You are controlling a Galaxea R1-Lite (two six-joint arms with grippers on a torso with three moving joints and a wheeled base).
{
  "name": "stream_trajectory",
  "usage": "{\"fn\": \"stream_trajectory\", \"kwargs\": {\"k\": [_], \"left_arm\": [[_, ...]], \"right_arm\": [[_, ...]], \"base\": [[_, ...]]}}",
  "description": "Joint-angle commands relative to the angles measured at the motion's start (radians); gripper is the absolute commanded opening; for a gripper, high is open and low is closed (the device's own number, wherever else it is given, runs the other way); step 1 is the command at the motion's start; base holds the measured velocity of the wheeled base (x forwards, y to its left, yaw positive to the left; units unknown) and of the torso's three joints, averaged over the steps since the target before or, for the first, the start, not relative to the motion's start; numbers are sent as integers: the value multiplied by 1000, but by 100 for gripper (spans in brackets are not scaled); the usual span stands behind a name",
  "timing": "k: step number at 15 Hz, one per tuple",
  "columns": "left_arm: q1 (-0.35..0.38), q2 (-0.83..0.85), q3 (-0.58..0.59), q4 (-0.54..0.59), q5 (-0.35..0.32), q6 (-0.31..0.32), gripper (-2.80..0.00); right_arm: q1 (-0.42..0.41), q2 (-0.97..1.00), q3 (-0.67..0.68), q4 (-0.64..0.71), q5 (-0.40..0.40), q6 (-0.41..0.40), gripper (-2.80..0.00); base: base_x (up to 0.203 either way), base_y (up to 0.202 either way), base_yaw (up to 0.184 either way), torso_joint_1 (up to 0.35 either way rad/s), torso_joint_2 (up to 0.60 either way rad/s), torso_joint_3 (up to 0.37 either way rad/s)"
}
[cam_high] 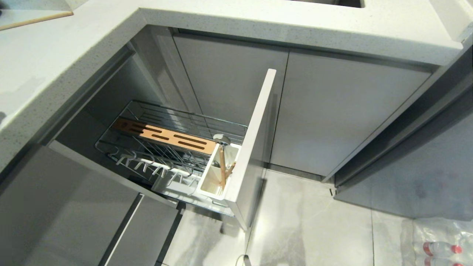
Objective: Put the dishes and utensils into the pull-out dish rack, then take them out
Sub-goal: Take the spoon out of the cupboard
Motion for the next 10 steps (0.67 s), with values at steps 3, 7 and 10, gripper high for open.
{"fn": "stream_trajectory", "kwargs": {"k": [3, 7, 10], "left_arm": [[-13, 15, -5, 15, 0, 7, -280], [-13, 14, -6, 50, 0, 7, -280], [-13, 15, -7, 55, 0, 6, -280]], "right_arm": [[0, 1, 2, 0, 0, 1, -280], [0, 1, 2, 0, 0, 1, -280], [0, 1, 2, 0, 0, 1, -280]], "base": [[0, 0, 0, 0, 0, 0], [0, 0, 0, 0, 0, 0], [0, 0, 0, 0, 0, 0]]}}
